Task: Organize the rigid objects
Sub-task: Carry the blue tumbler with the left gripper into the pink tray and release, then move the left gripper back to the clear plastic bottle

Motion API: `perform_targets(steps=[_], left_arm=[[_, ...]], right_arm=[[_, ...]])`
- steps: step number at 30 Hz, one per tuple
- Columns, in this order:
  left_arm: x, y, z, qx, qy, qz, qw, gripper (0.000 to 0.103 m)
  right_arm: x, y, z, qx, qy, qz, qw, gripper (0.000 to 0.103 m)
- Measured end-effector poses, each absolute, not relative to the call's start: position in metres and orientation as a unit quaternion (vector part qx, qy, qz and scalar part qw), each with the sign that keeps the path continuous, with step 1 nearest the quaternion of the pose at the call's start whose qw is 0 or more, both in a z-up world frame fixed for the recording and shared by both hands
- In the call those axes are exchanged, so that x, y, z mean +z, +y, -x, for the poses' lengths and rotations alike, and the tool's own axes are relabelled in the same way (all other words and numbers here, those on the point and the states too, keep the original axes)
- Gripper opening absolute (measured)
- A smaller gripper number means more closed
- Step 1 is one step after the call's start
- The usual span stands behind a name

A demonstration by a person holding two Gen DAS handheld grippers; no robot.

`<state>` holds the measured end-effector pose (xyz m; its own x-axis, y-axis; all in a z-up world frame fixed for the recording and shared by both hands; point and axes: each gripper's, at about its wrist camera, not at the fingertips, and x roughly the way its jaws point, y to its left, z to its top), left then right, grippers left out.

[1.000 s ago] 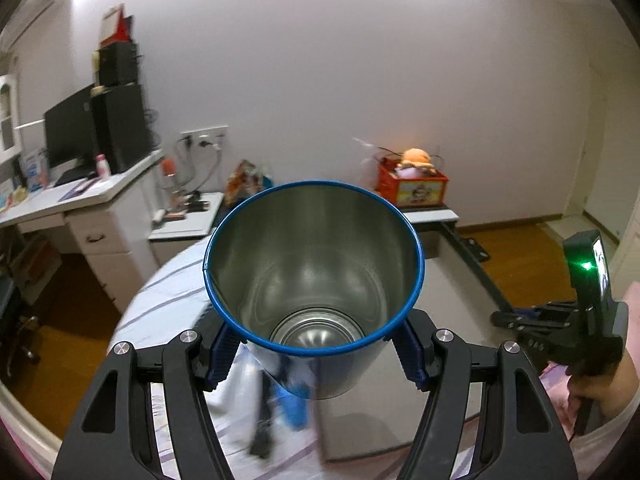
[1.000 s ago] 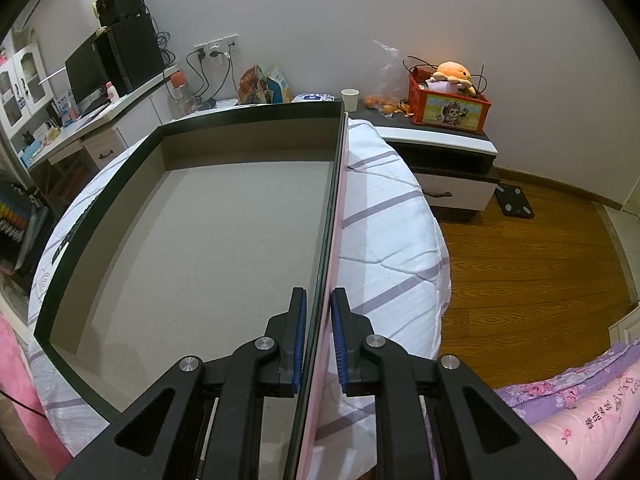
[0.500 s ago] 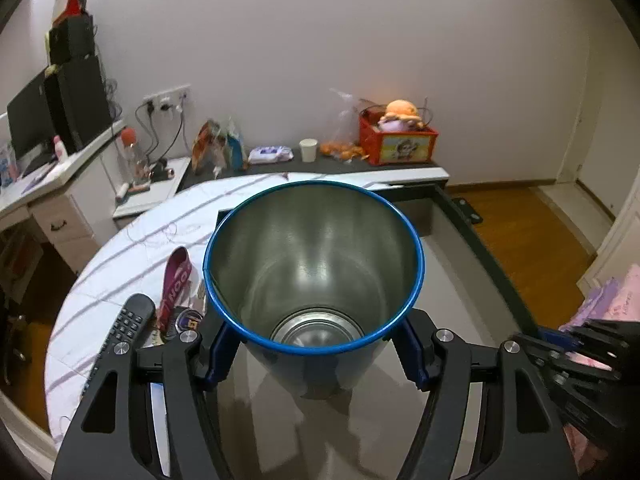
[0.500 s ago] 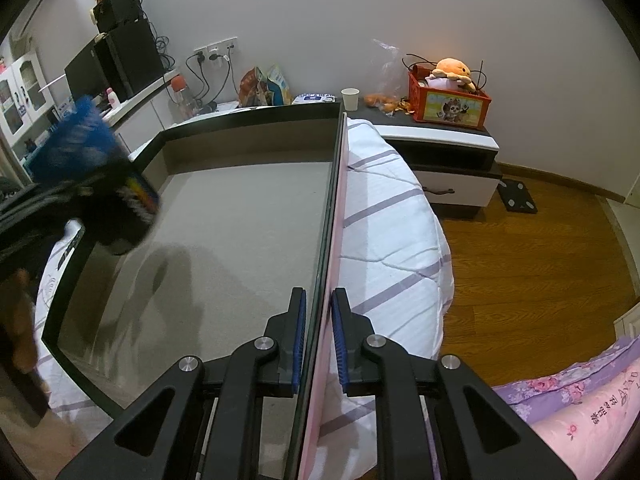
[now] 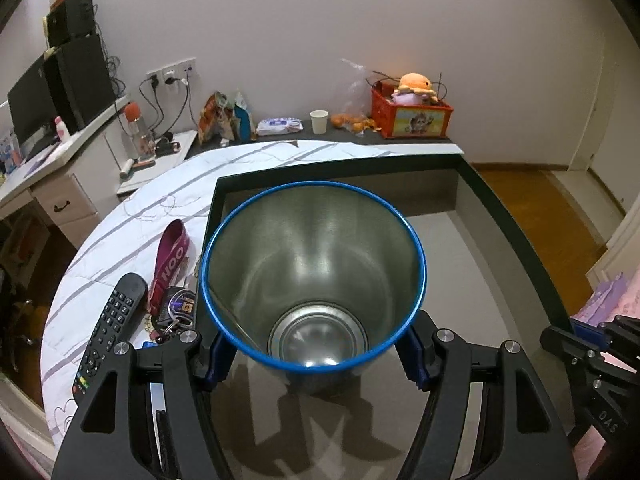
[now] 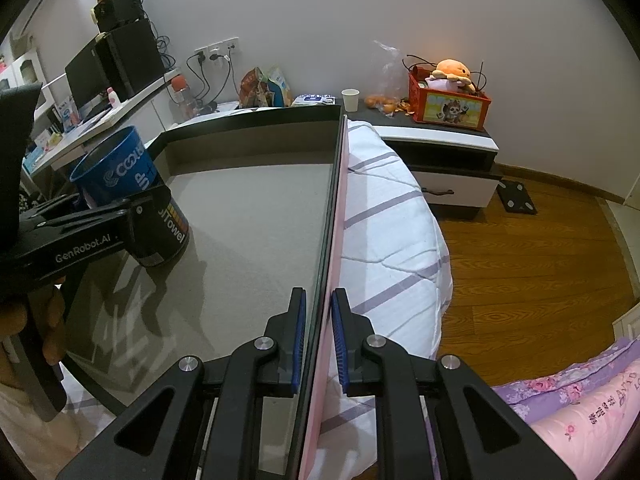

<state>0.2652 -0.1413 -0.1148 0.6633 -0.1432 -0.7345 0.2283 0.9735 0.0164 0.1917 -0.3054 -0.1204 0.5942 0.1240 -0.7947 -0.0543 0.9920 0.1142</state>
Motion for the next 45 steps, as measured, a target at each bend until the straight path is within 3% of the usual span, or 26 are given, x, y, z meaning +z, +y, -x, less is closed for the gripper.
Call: perform_targets(steps=[3, 8, 14, 26, 45], left_arm=[[-0.108, -0.135, -0.26, -0.095, 0.387, -0.051, 0.916, 0.083], [-0.089, -0.113, -0.244, -0.089, 0.365, -0.031, 0.926, 0.094], [-0.073, -0.083, -0.206, -0.097, 0.343, 0.004, 0.934, 0.096], [-0.046, -0.015, -0.109, -0.105, 0.224, 0.023, 0.969, 0.102], [-0.089, 0.085, -0.087, 0.012, 0.294, 0.009, 0.956, 0.102]], right_arm=[[-0.121, -0.309, -0.193, 0.048, 0.45, -0.036, 0.891, 0.012], [-0.12, -0.31, -0.195, 0.043, 0.453, -0.034, 0.89, 0.012], [-0.121, -0.313, -0.197, 0.042, 0.455, -0.04, 0.889, 0.012], [-0.122, -0.309, -0.199, 0.033, 0.461, -0.035, 0.886, 0.012], [-0.12, -0.297, -0.2, 0.011, 0.468, 0.0, 0.884, 0.011]])
